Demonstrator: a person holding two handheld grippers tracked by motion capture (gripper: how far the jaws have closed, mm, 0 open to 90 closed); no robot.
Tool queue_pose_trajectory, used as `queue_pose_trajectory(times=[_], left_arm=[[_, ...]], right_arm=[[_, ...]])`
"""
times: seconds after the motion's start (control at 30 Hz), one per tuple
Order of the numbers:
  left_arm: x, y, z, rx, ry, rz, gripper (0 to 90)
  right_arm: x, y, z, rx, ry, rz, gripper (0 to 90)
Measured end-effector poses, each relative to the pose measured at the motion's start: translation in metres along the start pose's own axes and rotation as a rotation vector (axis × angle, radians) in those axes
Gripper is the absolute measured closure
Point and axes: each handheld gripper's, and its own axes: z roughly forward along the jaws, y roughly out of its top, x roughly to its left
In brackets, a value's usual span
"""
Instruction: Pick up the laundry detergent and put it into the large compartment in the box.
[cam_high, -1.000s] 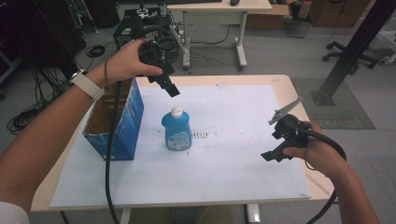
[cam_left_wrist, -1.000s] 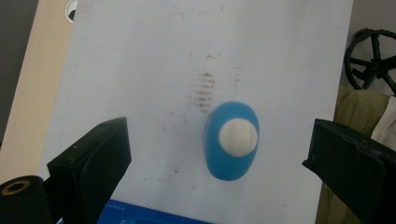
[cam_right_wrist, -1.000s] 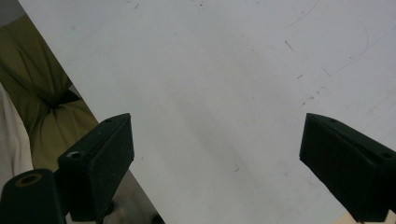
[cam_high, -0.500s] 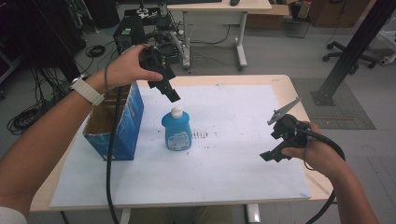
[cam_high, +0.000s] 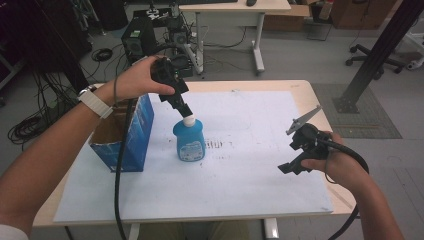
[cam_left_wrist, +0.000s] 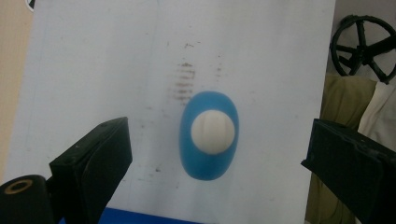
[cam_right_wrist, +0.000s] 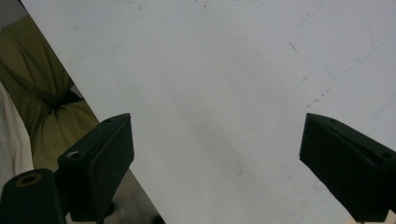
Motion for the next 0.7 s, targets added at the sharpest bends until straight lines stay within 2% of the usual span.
queue_pose_trajectory(times=[0.7], left_arm=[[-0.006, -0.001, 0.022, 0.044, -0.024, 0.06, 7.3]], right_arm=[[0.001, -0.001, 0.001, 0.003, 0.002, 0.004, 10.1]])
